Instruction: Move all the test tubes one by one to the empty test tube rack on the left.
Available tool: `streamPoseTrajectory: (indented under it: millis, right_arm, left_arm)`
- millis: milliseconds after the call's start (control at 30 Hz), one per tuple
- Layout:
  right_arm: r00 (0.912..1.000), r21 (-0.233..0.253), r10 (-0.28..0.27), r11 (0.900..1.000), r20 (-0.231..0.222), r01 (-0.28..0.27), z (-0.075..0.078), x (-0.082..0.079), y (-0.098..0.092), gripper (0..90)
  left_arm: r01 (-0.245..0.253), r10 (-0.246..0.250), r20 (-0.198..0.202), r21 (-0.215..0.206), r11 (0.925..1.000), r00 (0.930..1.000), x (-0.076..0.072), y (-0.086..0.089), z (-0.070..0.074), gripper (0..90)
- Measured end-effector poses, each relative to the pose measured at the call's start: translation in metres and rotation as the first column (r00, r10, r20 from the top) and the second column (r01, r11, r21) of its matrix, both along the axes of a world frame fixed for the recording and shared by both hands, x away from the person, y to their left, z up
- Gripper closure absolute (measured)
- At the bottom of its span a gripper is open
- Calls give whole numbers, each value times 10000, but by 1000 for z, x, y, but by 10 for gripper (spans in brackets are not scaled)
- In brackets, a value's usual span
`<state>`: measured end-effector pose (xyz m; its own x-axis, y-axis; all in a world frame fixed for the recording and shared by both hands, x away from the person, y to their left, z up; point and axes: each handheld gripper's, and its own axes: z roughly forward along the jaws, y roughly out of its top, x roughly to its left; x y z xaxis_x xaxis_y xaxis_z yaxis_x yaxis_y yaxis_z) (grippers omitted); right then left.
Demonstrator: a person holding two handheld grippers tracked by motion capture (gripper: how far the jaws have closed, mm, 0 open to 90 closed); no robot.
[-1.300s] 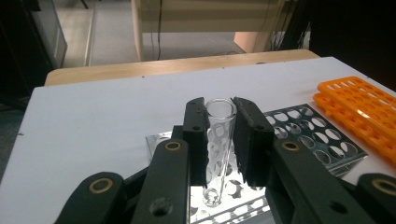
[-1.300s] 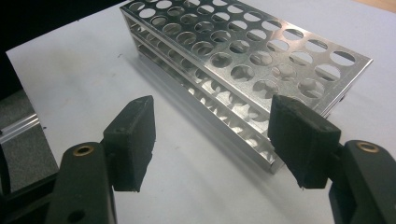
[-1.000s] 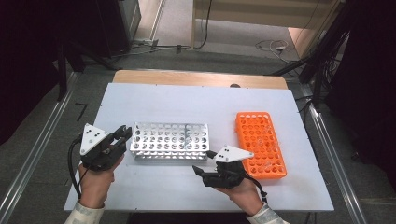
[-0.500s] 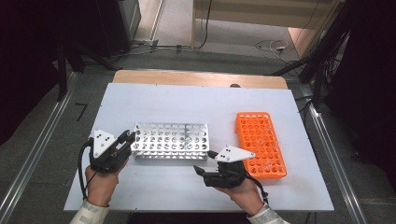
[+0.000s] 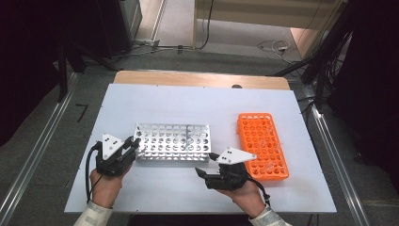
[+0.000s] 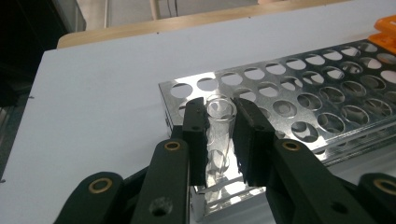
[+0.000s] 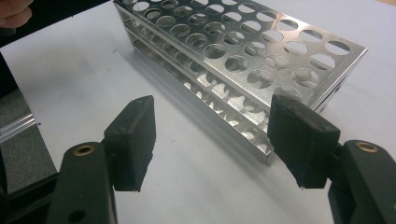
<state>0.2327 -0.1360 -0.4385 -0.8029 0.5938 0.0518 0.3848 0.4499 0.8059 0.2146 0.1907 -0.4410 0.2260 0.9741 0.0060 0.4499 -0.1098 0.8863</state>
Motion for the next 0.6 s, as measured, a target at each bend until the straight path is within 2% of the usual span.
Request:
streamPoseTrajectory:
  millis: [233,367,400,433,467,500,533,600]
  right_arm:
    - [10000,25,-44,10000,-9,44,0,0,-1,311]
    - [10000,25,-79,10000,21,79,1,0,-3,310]
    - [10000,25,-79,10000,21,79,1,0,-3,310]
    - [9999,51,-110,9999,16,109,1,0,-4,309]
    - [9999,51,-110,9999,16,109,1,0,-4,309]
    - [9999,78,-139,9999,36,138,2,-1,-6,310]
    - [9999,78,-139,9999,36,138,2,-1,-6,310]
    - [9998,161,-214,9996,50,213,3,-3,-11,310]
  left_arm:
    - [69,-69,-21,-30,10000,10000,0,-1,-1,738]
    - [103,-102,81,-119,9999,9999,-1,-1,1,586]
    - [19,-16,139,-181,9998,9999,-2,-1,1,586]
    - [-20,24,199,-216,9998,9998,-2,-1,2,491]
    - [-86,93,265,-276,9996,9996,-3,-1,3,491]
    - [-152,163,314,-348,9993,9994,-4,-1,3,392]
    - [-244,264,415,-477,9986,9988,-5,0,4,392]
    - [-398,436,563,-669,9970,9975,-6,1,5,277]
